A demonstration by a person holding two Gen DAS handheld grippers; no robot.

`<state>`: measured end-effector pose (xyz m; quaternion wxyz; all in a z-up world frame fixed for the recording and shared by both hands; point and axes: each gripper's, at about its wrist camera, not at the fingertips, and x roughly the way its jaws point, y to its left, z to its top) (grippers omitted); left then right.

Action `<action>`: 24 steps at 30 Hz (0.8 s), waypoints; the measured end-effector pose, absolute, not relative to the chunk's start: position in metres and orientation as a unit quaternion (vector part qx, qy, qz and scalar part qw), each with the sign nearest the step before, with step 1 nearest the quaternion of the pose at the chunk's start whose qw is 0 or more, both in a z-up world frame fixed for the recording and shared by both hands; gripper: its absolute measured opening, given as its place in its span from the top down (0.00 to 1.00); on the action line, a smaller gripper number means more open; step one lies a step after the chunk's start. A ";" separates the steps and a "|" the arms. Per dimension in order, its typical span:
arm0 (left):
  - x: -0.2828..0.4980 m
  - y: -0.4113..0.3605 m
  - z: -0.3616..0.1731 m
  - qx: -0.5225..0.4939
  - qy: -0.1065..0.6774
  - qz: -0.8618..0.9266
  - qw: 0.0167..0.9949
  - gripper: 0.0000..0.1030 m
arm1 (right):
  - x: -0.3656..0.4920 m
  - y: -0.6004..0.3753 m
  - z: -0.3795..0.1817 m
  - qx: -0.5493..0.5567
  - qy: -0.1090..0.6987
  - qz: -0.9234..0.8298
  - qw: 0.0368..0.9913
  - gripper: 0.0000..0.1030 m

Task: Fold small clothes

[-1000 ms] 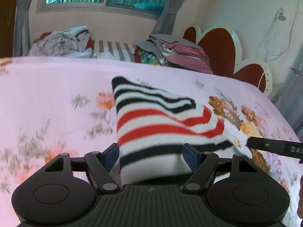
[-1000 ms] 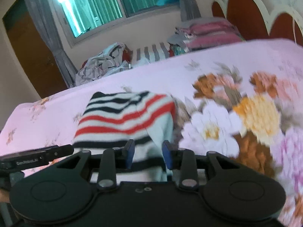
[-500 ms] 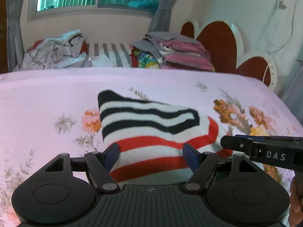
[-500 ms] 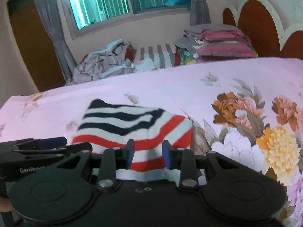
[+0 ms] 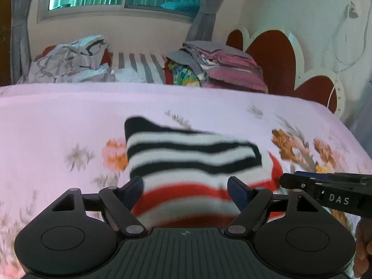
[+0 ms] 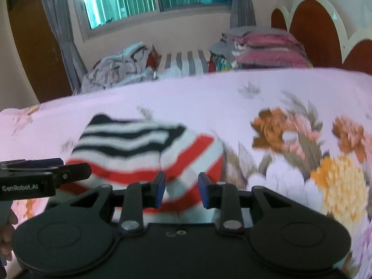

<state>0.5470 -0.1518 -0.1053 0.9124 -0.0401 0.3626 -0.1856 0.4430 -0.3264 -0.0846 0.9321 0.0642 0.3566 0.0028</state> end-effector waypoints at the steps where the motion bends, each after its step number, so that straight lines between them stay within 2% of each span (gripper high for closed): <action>1: 0.553 -0.153 -0.105 -0.039 0.361 -0.184 0.913 0.23 | 0.450 -0.326 -0.083 0.064 0.354 0.004 0.933 0.71; 8: 0.586 -0.157 -0.117 -0.048 0.374 -0.162 0.912 0.23 | 0.488 -0.326 -0.085 0.061 0.355 -0.009 0.933 0.71; 15: 0.597 -0.152 -0.150 -0.052 0.407 -0.153 0.899 0.23 | 0.503 -0.331 -0.112 0.054 0.390 -0.018 0.919 0.70; 24: 0.600 -0.157 -0.154 -0.047 0.410 -0.149 0.899 0.22 | 0.505 -0.334 -0.121 0.065 0.388 -0.025 0.919 0.68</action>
